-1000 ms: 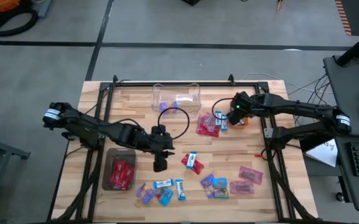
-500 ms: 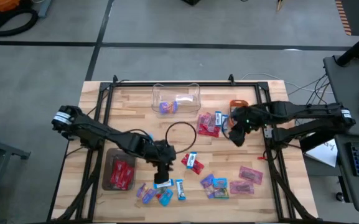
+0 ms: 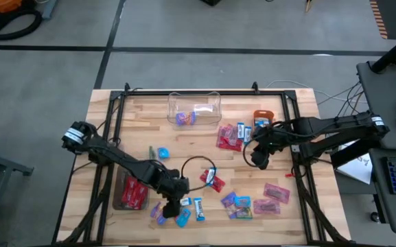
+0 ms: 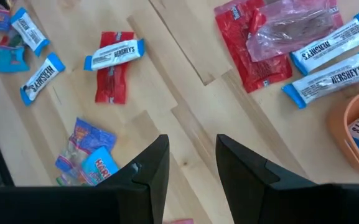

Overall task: Sort candy
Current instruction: Put the white chocolate into the orange bin, then put the light blue gummy into the transparent bin

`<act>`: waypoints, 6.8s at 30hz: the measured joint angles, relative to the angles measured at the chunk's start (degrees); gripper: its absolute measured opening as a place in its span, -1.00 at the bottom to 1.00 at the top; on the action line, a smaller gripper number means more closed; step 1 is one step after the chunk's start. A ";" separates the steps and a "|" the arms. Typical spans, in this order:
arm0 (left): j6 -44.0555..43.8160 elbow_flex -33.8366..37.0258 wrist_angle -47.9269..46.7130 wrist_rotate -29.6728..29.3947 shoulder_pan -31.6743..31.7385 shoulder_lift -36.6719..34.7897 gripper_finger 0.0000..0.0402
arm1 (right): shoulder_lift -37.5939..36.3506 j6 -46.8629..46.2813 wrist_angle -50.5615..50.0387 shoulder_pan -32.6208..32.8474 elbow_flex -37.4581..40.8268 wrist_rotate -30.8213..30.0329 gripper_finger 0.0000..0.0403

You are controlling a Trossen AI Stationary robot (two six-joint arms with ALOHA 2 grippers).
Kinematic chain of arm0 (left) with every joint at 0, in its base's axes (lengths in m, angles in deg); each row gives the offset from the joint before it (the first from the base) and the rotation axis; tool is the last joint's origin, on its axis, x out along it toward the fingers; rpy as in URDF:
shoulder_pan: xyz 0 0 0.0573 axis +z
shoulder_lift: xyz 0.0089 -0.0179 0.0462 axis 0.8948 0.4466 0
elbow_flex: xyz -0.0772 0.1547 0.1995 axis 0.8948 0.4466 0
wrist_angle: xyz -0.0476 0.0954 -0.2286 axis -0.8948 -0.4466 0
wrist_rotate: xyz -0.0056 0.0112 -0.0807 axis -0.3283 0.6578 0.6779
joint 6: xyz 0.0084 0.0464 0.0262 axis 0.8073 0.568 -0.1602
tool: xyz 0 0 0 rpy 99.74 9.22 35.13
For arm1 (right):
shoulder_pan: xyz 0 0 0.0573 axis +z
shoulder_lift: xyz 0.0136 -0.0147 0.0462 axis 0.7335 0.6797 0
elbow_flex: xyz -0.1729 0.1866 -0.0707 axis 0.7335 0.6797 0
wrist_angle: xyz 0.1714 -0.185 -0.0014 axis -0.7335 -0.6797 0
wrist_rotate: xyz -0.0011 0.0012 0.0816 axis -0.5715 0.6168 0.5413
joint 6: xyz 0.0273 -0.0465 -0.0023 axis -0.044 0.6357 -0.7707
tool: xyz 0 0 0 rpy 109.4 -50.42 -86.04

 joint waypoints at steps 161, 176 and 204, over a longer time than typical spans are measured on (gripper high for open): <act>5.41 0.07 -0.61 -33.39 5.76 -7.61 -0.31 | 3.36 -15.52 1.11 -13.57 14.78 -37.42 -0.19; -13.52 -1.58 -20.08 -32.32 10.02 -7.55 -0.28 | -0.78 -13.41 5.21 -12.09 12.37 -36.21 0.06; -12.07 -1.05 -30.49 -23.56 19.38 8.19 -0.05 | -0.31 -9.04 11.02 -11.15 12.37 -36.00 0.07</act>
